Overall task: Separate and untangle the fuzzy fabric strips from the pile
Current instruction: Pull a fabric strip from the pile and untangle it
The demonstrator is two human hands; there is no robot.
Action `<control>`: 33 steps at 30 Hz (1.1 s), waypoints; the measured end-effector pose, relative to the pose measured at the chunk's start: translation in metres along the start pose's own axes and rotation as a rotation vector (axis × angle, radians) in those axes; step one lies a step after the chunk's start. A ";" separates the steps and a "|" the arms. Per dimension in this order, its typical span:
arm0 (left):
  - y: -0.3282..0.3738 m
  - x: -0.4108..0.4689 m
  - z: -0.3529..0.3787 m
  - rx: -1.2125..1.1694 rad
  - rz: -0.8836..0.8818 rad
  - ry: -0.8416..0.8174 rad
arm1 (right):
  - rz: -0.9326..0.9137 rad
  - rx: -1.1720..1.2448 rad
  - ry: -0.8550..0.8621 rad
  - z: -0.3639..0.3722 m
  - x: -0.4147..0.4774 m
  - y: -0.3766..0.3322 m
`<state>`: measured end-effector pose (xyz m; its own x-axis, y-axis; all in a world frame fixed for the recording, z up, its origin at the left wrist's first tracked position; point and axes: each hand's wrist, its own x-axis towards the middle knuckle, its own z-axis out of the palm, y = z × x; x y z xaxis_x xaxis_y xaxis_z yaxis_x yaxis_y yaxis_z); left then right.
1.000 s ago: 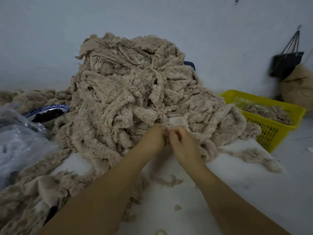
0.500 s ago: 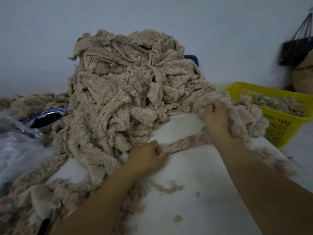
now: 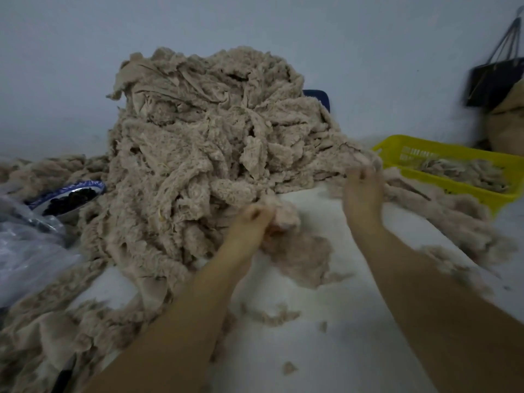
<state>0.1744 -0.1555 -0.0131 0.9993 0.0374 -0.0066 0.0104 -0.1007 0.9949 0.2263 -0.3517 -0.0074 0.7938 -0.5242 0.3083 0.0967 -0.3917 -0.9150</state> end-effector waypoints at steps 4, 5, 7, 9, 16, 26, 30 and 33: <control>0.014 0.000 0.033 0.389 0.093 -0.300 | -0.102 0.231 -0.264 0.033 -0.064 -0.031; 0.016 0.003 0.027 0.507 0.096 -0.332 | -0.051 0.232 -0.319 0.037 -0.073 -0.029; 0.018 0.009 0.006 0.612 0.079 -0.326 | 0.032 0.135 -0.370 0.042 -0.078 -0.014; 0.021 0.013 -0.015 0.517 0.041 -0.154 | 0.058 -0.019 -0.525 0.048 -0.081 -0.005; 0.029 0.019 -0.045 0.736 0.481 0.295 | -0.116 -0.606 -0.193 0.017 -0.012 0.024; 0.008 0.037 -0.072 0.777 0.023 0.365 | 0.044 -0.020 -0.745 0.060 -0.061 0.005; -0.012 -0.007 -0.043 1.061 0.217 0.171 | 0.408 0.435 -0.849 0.064 -0.079 -0.015; -0.032 -0.049 -0.020 1.170 0.365 -0.092 | 0.404 0.381 -1.021 0.062 -0.094 -0.026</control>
<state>0.1243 -0.1338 -0.0424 0.9490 -0.2450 0.1986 -0.2908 -0.9236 0.2498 0.1866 -0.2451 -0.0291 0.9060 0.3625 -0.2184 -0.2376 0.0089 -0.9713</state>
